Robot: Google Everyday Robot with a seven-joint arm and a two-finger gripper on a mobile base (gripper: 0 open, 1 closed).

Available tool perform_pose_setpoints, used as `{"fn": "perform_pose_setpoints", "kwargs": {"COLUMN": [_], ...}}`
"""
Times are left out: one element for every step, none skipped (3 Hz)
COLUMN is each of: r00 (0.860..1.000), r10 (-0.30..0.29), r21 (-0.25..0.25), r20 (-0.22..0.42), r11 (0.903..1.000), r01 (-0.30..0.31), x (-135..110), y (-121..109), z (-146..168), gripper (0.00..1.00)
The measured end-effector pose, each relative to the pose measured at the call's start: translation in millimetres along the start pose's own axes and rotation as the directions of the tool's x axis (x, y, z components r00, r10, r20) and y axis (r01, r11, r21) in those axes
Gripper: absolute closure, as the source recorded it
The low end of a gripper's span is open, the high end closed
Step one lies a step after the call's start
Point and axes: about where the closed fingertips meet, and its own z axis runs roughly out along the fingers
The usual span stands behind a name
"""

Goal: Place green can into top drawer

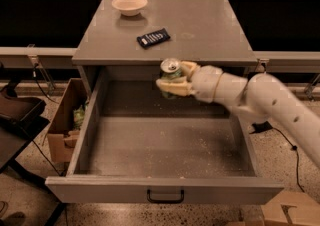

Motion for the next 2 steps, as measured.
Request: {"fn": "perform_pose_setpoints", "kwargs": {"r00": [0.996,0.996], "r10": [0.07,0.086], "r21": [-0.044,-0.134], "r20": [0.049,0.019], "r11": [0.9967,0.9876], "r01": [-0.068,-0.082], "x": [61,108], "y": [64,105], "z": [31,75], "gripper": [1.0,1.0]}}
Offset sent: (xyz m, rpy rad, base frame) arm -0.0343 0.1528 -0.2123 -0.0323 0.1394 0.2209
